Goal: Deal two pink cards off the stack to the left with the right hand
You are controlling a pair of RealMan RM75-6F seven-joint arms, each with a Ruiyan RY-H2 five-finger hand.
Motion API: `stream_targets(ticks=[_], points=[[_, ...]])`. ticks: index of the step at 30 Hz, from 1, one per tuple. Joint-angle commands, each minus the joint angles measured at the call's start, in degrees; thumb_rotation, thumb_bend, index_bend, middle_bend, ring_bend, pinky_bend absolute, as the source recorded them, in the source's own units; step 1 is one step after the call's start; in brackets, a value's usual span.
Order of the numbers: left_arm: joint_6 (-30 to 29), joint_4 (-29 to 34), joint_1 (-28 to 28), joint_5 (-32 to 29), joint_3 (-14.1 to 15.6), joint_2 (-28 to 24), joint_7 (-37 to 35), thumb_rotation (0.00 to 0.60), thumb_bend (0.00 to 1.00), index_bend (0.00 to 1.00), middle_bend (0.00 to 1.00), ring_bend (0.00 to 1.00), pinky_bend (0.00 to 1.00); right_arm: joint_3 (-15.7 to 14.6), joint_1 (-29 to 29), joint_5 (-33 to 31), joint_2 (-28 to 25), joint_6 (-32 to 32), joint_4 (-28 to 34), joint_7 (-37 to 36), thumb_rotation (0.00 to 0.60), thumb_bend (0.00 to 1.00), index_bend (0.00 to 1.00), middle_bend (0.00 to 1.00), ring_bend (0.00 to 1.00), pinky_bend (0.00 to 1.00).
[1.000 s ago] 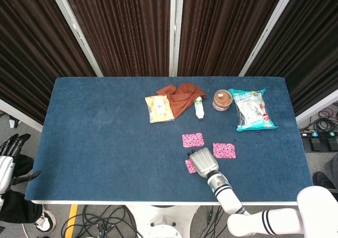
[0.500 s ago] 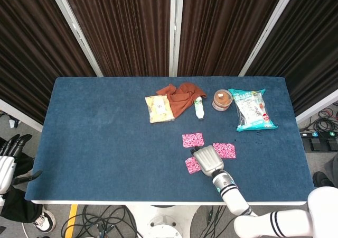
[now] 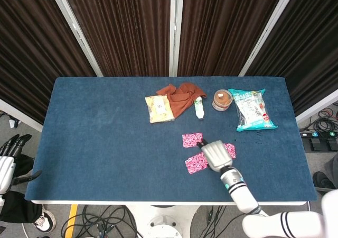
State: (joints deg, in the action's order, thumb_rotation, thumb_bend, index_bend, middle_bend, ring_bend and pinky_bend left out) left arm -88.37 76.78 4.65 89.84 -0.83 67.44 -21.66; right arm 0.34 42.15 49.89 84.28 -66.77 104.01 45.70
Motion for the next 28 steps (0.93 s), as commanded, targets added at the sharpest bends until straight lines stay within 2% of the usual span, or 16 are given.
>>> stream_targets(ticks=[1,3,7,10,12,13,14,16,18,21,23,28], points=[[0.12,0.03,0.07,0.04,0.02,0.03,0.15,0.600,0.02,0.09,0.10,0.00,0.13,-0.53,-4.85,5.83,-6.47,-4.83,2.12,-7.61,0.600,0.07,0.23,0.23,0.77,0.87],[0.23,0.11,0.12,0.06,0.05,0.02,0.41,0.600,0.02,0.09,0.10,0.00,0.13,-1.16,-7.79,9.94,-8.36,-8.30,0.95,-12.00,0.600,0.08,0.24,0.25,0.77,0.87],[0.60,0.56,0.28,0.08,0.11,-0.04,1.26,0.600,0.02,0.09,0.10,0.00,0.13,-3.31,-15.17,19.18,-11.11,-17.01,-5.61,-22.76,0.600,0.10,0.26,0.28,0.76,0.87],[0.93,1.01,0.46,0.12,0.16,-0.10,1.87,0.600,0.02,0.09,0.10,0.00,0.13,-4.95,-20.12,23.40,-11.82,-22.06,-11.70,-28.78,0.600,0.10,0.27,0.28,0.74,0.85],[1.28,1.16,0.59,0.13,0.25,-0.15,2.19,0.600,0.02,0.09,0.10,0.00,0.13,-5.87,-22.54,23.69,-12.46,-22.83,-14.25,-31.12,0.600,0.07,0.23,0.24,0.68,0.81],[1.49,1.20,0.68,0.13,0.29,-0.15,2.35,0.600,0.02,0.09,0.10,0.00,0.13,-6.29,-23.54,23.04,-13.03,-22.36,-14.74,-31.78,0.600,0.06,0.20,0.21,0.63,0.77],[1.73,1.27,0.78,0.13,0.33,-0.15,2.58,0.600,0.02,0.09,0.10,0.00,0.13,-6.69,-24.56,21.99,-13.89,-21.30,-14.83,-32.48,0.600,0.04,0.14,0.16,0.51,0.69],[2.00,1.49,0.93,0.21,0.41,-0.23,2.96,0.600,0.02,0.09,0.10,0.00,0.13,-6.78,-25.84,21.16,-14.86,-19.87,-15.29,-34.40,0.600,0.02,0.06,0.07,0.23,0.47],[2.20,1.71,1.10,0.20,0.37,-0.35,3.38,0.600,0.02,0.09,0.10,0.00,0.13,-6.27,-26.81,21.22,-14.84,-19.50,-16.66,-36.93,0.600,0.02,0.03,0.02,0.05,0.27],[2.26,1.95,1.01,0.17,0.52,-0.38,3.82,0.600,0.02,0.09,0.10,0.00,0.13,-5.16,-28.17,21.67,-14.21,-19.31,-19.10,-40.59,0.600,0.02,0.01,0.00,0.00,0.07],[2.15,1.90,0.86,0.19,0.64,-0.29,3.97,0.600,0.02,0.09,0.10,0.00,0.13,-4.55,-28.83,21.90,-14.22,-18.95,-19.98,-41.78,0.600,0.02,0.00,0.00,0.00,0.03],[2.26,1.70,0.79,0.22,0.84,0.15,4.24,0.600,0.02,0.09,0.10,0.00,0.13,-3.03,-30.52,22.03,-14.74,-19.32,-20.82,-41.89,0.600,0.02,0.00,0.00,0.00,0.00]])
